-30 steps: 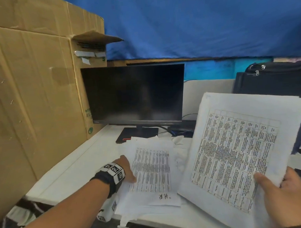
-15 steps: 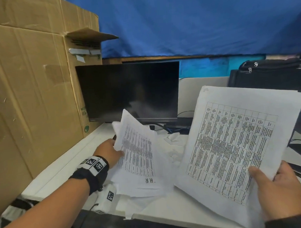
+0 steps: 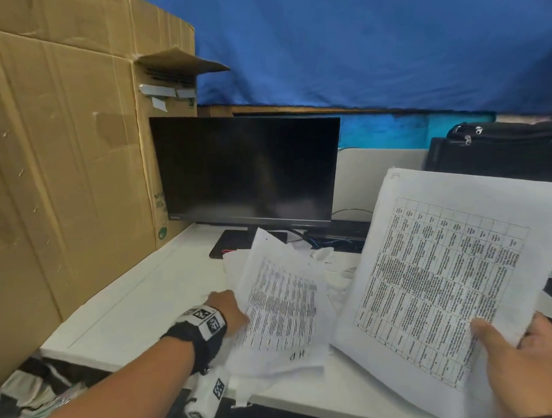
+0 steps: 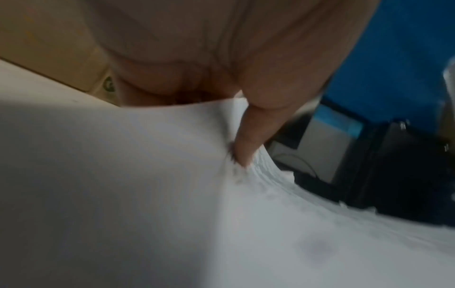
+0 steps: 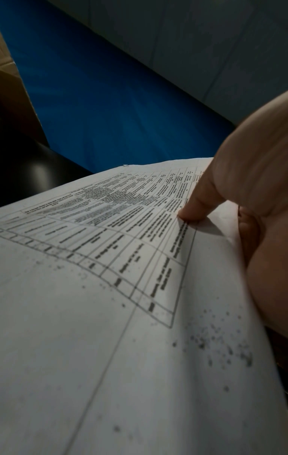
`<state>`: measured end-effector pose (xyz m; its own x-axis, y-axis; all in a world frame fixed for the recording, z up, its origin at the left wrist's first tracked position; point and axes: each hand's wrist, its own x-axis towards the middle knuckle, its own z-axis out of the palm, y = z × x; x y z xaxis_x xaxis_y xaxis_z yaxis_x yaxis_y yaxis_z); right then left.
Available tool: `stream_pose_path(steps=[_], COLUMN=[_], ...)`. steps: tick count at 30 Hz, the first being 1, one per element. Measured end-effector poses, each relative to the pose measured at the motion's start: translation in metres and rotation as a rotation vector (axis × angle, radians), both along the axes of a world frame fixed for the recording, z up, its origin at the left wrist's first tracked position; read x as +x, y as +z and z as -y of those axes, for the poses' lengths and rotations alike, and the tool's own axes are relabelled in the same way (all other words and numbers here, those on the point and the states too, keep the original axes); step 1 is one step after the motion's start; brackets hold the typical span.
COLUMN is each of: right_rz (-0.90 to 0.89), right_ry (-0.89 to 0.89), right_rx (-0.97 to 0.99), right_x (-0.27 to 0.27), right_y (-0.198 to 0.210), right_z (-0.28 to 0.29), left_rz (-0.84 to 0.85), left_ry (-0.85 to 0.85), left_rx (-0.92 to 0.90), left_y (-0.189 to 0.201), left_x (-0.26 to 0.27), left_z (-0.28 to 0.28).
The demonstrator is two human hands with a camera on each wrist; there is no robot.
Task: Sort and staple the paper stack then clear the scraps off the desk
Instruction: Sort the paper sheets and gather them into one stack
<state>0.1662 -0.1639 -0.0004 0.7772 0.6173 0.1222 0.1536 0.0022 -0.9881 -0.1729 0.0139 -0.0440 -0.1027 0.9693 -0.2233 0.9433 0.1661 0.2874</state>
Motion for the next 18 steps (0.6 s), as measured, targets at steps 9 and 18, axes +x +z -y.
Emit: stream_pose_path(steps=[9,18], right_rz=[0.029,0.034], right_ry=[-0.027,0.020], right_rx=[-0.003,0.028], right_x=[0.001,-0.003], right_y=[0.000,-0.004], right_z=[0.003,0.003], left_rz=[-0.300,-0.262], left_ry=[-0.099,-0.030], left_rx=[-0.041,-0.081], left_y=[-0.007,0.000], left_x=[0.028,0.032], left_z=[-0.007,-0.006])
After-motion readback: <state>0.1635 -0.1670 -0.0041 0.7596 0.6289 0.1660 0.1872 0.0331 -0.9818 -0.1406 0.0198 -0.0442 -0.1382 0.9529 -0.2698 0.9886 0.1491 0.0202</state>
